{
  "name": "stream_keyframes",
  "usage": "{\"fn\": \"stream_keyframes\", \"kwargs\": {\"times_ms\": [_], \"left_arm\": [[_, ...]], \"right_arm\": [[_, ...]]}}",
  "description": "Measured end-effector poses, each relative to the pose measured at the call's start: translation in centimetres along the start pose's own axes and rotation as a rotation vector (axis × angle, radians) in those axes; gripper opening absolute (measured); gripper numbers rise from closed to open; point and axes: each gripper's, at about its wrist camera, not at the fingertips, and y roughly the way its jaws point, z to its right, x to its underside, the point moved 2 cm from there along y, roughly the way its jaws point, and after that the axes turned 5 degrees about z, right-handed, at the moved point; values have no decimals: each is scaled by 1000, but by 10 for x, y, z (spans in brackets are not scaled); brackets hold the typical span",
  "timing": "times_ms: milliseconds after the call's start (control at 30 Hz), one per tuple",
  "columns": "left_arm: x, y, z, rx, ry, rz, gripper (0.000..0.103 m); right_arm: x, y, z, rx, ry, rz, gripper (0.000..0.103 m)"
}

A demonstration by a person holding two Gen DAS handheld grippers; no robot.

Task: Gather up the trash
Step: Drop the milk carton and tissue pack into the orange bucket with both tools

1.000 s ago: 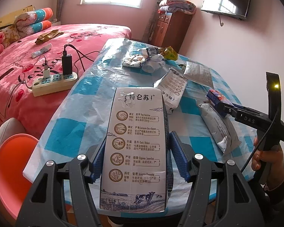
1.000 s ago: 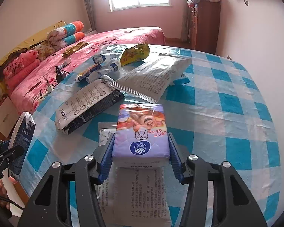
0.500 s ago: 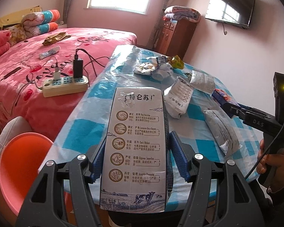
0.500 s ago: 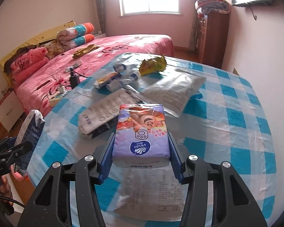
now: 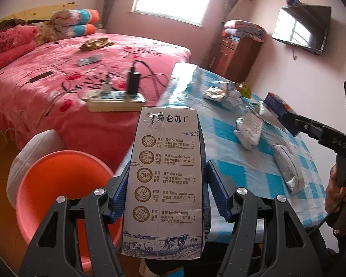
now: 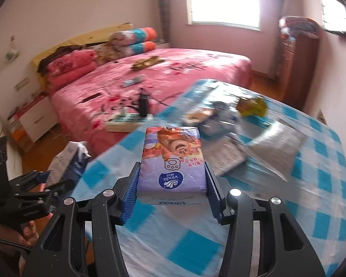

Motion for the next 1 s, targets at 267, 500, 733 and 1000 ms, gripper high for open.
{"fn": "stream_keyframes", "kwargs": {"times_ms": [267, 500, 733, 1000], "left_arm": [[9, -13, -52, -105, -65, -1, 64], [25, -20, -100, -206, -136, -23, 64], [43, -16, -133, -265, -196, -58, 64], [58, -13, -165, -406, -233, -79, 87]], "right_arm": [[-13, 32, -73, -160, -89, -39, 53], [-13, 66, -143, -325, -162, -99, 53], [-2, 90, -203, -416, -262, -148, 54], [10, 111, -219, -418, -263, -166, 87]]}}
